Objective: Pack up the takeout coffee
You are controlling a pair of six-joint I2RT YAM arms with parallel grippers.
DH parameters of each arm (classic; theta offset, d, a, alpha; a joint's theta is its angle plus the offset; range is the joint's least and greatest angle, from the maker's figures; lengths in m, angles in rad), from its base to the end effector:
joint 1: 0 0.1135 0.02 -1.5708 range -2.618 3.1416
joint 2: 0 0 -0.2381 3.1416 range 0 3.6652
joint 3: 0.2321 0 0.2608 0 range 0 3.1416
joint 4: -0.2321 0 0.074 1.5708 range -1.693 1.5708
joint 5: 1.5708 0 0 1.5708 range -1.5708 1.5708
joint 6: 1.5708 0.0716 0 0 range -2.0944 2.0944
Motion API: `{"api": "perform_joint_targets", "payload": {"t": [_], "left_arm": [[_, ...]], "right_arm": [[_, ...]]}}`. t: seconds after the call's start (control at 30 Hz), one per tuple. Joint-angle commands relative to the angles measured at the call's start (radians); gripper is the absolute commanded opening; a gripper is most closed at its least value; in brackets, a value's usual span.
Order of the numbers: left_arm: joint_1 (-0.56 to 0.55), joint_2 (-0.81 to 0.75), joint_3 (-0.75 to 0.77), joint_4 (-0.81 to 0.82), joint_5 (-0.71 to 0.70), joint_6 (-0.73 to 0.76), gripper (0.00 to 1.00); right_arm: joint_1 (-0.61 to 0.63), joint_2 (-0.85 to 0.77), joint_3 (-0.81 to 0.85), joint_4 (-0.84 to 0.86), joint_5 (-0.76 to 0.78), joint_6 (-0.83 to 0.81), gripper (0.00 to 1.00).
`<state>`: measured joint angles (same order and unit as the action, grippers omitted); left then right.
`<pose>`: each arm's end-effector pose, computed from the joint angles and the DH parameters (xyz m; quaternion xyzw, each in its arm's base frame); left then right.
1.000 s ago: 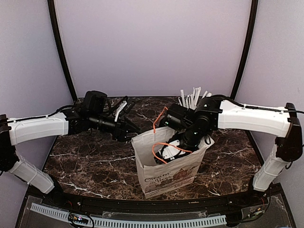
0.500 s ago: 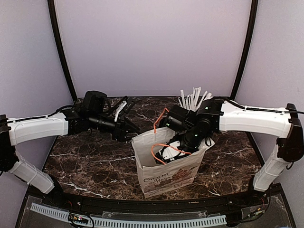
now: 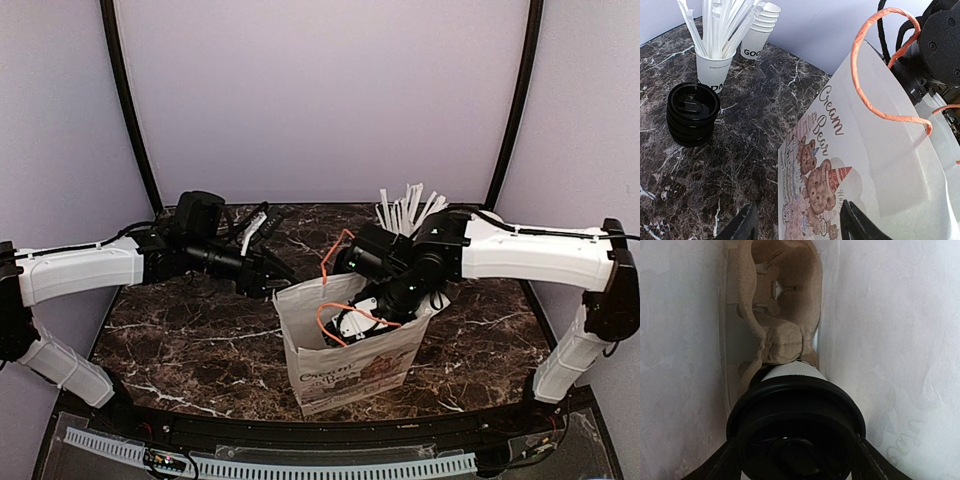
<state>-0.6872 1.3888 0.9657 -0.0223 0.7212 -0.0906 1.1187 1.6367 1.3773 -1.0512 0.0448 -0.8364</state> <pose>0.2392 -0.2575 0.2431 0.4125 0.7011 -0.4654 0.3487 0.1487 0.2989 0.2033 -0.8203 0.5566 -0.0037 0.1315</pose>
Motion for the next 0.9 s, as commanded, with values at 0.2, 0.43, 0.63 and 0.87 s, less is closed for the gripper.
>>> {"api": "perform_joint_targets", "payload": {"t": [0.2, 0.43, 0.63, 0.87], "left_arm": [[0.004, -0.022, -0.006, 0.015, 0.008, -0.002, 0.57], [0.005, -0.039, -0.017, 0.019, 0.005, -0.014, 0.57], [0.005, -0.059, -0.014, 0.003, -0.009, -0.001, 0.57], [0.005, -0.077, -0.033, 0.014, -0.014, -0.011, 0.57]], "right_arm": [[0.009, 0.172, -0.082, -0.101, 0.054, 0.085, 0.66], [0.01, 0.155, -0.025, -0.108, 0.041, 0.084, 0.68], [0.011, 0.138, 0.016, -0.125, 0.023, 0.079, 0.75], [0.02, 0.113, 0.116, -0.158, 0.021, 0.097, 0.83]]}}
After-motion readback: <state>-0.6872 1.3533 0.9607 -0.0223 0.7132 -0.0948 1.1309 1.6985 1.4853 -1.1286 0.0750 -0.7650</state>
